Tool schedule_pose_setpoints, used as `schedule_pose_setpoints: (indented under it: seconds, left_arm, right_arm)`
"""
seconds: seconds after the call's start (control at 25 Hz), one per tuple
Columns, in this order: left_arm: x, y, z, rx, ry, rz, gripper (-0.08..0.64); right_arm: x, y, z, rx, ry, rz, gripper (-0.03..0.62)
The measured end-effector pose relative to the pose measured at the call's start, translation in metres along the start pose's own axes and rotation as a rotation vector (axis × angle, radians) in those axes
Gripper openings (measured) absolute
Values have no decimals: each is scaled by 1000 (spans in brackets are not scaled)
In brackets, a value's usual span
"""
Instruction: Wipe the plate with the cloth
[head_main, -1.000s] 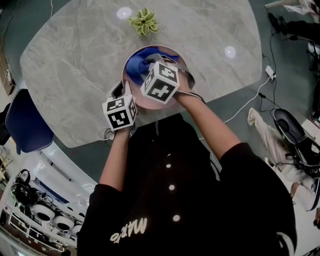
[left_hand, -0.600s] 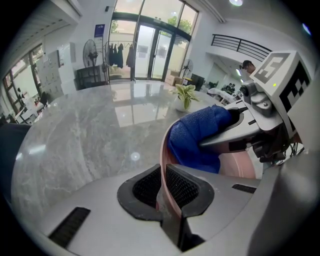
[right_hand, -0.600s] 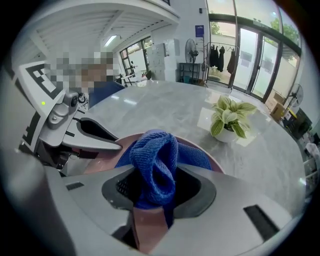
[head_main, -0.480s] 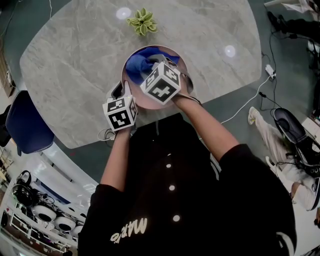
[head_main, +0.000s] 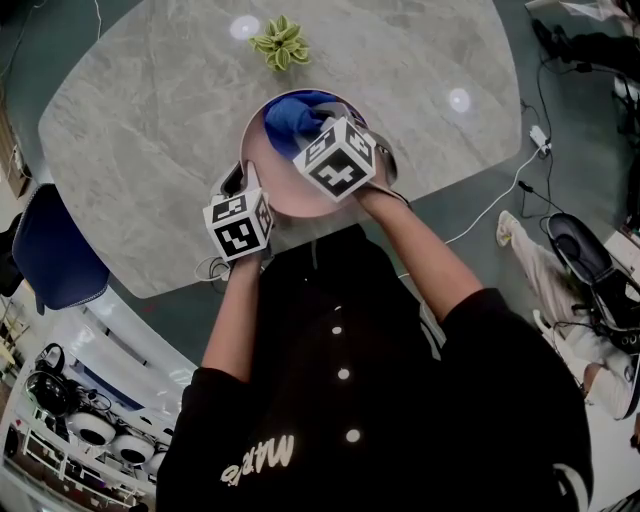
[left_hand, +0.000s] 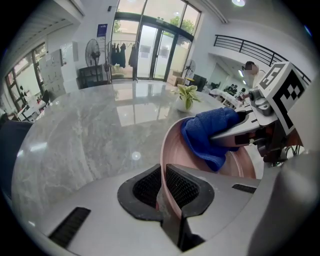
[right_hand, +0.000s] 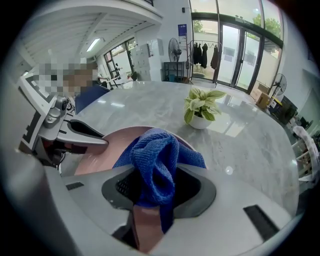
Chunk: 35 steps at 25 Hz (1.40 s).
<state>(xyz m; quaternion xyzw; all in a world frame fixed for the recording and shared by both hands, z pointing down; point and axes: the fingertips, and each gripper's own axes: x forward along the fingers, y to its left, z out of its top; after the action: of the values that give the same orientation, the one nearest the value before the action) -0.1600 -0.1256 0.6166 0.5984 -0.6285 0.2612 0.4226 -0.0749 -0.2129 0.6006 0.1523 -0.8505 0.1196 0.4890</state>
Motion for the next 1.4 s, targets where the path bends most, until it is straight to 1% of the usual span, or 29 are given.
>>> schedule_pose_setpoints:
  seconds: [0.28,0.64,1.4]
  left_arm:
    - [0,0,0,-13,0,4,37]
    - [-1,1,0,-30,-5,10,37]
    - [-2,0,0,-29,-7,-2,37]
  right_arm:
    - [-6,-11,-11,11,20,-33,155]
    - [-18,-20,-29,3,48,-72,153]
    - [-31,-21,-49,-26,69,-94,153]
